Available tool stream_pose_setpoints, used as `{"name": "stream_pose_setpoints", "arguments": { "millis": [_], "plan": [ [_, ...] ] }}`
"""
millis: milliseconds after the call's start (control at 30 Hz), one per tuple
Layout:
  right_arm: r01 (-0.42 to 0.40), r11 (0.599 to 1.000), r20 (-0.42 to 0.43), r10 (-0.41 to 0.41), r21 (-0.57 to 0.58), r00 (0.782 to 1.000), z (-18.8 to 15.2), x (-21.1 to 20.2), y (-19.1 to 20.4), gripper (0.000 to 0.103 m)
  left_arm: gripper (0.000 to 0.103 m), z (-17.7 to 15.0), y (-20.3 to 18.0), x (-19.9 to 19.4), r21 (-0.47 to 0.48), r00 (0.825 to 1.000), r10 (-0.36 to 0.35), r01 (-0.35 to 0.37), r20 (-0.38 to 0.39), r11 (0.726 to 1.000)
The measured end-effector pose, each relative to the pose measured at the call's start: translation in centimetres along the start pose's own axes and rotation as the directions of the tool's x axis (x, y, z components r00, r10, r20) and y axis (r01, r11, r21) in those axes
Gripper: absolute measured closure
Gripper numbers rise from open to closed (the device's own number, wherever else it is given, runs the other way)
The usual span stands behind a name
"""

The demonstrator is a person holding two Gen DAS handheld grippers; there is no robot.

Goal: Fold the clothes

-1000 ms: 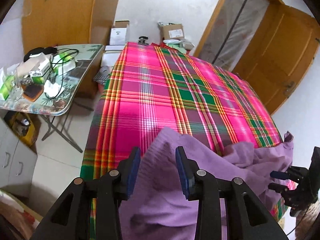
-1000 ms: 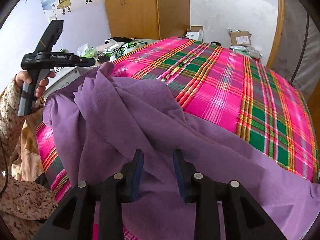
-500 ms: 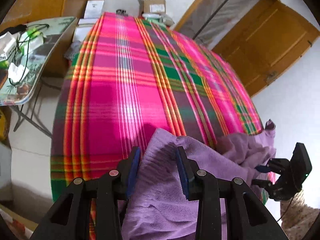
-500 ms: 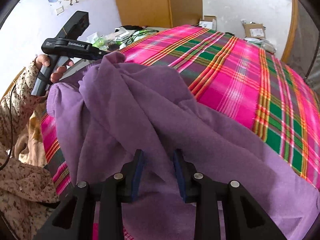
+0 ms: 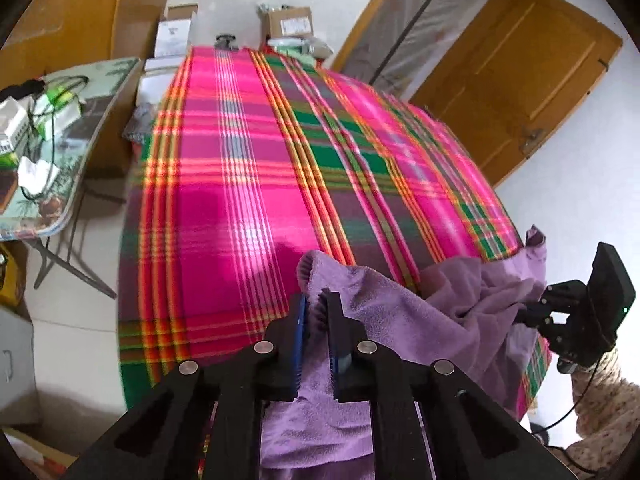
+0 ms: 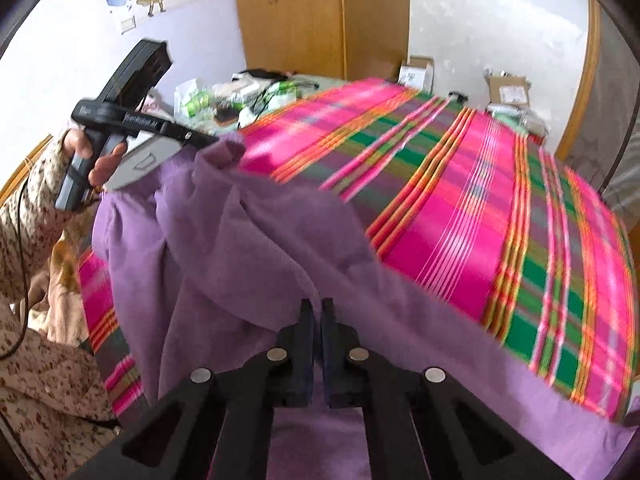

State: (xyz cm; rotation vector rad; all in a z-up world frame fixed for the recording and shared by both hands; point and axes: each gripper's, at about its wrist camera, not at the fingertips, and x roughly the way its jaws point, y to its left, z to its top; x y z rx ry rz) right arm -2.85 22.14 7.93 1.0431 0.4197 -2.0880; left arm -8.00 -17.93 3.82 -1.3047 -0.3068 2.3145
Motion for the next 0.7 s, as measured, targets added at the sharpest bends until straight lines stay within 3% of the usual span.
{"name": "stream_pose_setpoints", "arguments": {
  "millis": [267, 700],
  "plan": [
    [0.104, 0.994, 0.070, -0.102, -0.024, 0.992, 4.2, 0.3, -1.4, 0.100, 0.093, 1.1, 1.9, -2.7, -0.063, 0.993, 0.050, -0.043, 0.108, 0.997],
    [0.263, 0.964, 0.103, -0.260, -0.022, 0.960, 9.8, 4.7, -4.9, 0.100, 0.094, 3.2, 4.4, -1.2, -0.163, 0.984, 0.106, -0.082, 0.144, 0.983]
  ]
}}
